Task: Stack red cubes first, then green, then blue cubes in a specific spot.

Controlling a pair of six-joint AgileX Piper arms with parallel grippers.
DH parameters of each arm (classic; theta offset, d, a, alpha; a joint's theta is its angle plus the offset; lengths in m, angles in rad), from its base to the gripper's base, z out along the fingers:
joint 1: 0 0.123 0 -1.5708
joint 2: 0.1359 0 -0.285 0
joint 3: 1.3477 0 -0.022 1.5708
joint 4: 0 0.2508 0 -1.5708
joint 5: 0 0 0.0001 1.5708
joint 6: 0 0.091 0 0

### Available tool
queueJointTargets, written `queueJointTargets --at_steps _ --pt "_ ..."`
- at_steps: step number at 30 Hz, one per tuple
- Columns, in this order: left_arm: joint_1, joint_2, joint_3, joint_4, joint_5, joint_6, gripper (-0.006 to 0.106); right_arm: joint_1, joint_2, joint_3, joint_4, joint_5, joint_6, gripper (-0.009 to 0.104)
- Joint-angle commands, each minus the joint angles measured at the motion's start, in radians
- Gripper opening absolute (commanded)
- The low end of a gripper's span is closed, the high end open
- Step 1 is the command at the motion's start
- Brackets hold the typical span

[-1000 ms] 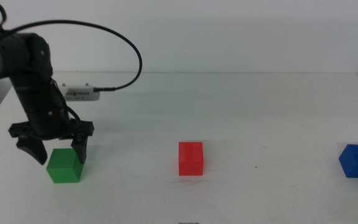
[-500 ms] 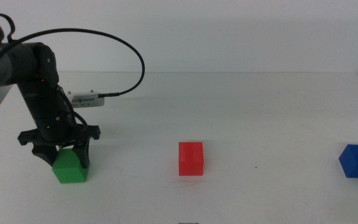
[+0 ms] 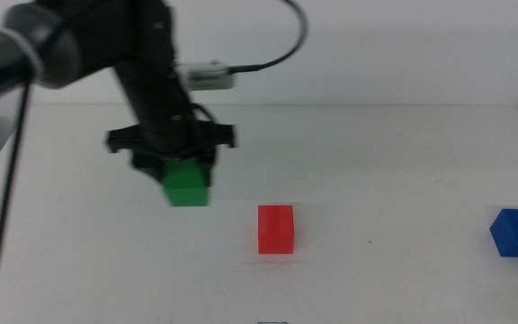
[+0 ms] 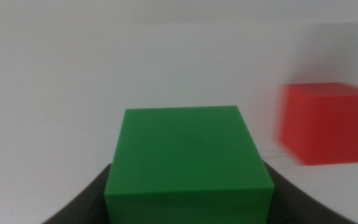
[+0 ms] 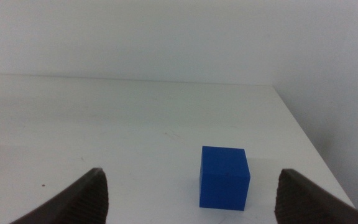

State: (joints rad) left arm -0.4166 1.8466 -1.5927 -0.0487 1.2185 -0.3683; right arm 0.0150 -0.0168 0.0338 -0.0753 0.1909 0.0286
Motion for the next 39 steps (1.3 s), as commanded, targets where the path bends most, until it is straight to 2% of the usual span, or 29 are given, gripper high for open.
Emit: queueJointTargets --at_steps 1,7,13,39 --pt "-0.070 -0.026 -0.077 0.012 0.102 -0.066 0.025 0.003 -0.016 -0.023 -0.008 -0.073 -0.009 0.094" --pt "-0.200 0.064 -0.196 0.005 0.102 -0.125 0.026 0.003 -0.016 -0.023 -0.008 -0.073 -0.009 0.094" --pt "-0.260 0.148 -0.296 -0.001 0.102 -0.155 0.026 0.003 -0.016 -0.023 -0.008 -0.073 -0.009 0.094" --pt "-0.258 0.221 -0.305 0.039 0.099 -0.257 0.026 0.003 -0.016 -0.023 -0.008 -0.073 -0.009 0.094"
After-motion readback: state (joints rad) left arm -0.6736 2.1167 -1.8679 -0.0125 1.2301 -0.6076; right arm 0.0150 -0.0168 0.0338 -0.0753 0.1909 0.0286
